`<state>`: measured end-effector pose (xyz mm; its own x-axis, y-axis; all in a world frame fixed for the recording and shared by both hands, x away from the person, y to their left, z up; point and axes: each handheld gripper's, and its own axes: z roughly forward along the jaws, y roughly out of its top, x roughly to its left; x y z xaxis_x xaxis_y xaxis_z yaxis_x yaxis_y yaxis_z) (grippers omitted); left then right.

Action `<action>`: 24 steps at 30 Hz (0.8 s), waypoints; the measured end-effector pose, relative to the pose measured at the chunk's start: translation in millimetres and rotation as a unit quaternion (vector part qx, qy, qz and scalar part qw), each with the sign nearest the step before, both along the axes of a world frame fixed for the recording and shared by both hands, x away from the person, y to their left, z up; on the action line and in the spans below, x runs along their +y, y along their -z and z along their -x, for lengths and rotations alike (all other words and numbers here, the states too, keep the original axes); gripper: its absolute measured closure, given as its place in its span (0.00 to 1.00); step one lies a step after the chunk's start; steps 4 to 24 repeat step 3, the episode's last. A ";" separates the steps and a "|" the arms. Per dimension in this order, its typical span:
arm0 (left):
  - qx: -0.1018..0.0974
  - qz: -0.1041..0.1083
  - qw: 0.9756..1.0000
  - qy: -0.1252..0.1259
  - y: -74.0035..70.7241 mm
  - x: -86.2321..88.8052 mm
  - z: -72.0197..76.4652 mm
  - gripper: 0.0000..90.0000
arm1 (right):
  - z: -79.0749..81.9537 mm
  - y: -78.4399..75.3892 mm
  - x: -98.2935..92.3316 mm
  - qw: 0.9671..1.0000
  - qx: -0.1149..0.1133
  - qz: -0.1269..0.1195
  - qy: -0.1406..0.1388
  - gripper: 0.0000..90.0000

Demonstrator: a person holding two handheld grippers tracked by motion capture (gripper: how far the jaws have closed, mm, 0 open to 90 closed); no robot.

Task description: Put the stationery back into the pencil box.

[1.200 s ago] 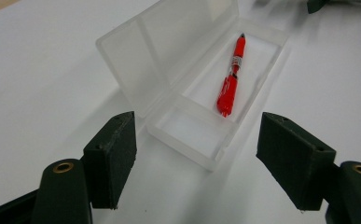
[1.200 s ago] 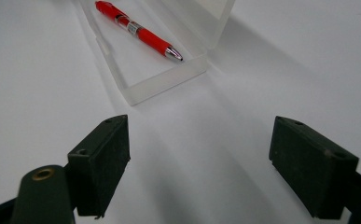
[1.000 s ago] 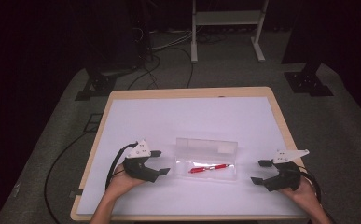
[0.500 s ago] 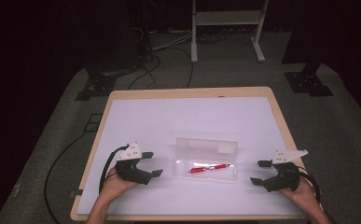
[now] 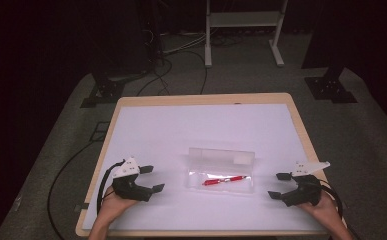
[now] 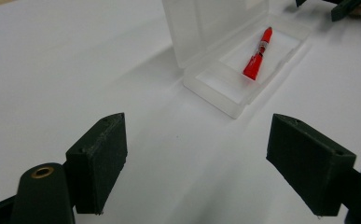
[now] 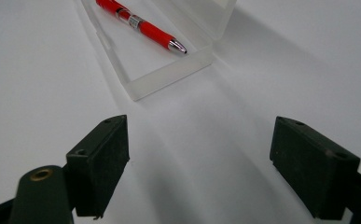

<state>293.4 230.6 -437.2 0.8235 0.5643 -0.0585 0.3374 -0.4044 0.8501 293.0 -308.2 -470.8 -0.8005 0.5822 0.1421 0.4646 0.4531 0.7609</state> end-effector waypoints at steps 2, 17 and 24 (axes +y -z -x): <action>-0.003 0.004 1.000 -0.005 1.6 3.0 4.9 0.21 | 1.6 0.1 0.1 1.000 0.000 0.002 0.002 0.21; -0.007 0.002 1.000 -0.012 2.2 4.5 8.2 0.20 | 2.6 0.2 -0.2 1.000 -0.002 0.001 0.002 0.21; -0.007 0.002 1.000 -0.012 2.2 4.5 8.2 0.20 | 2.6 0.2 -0.2 1.000 -0.002 0.001 0.002 0.21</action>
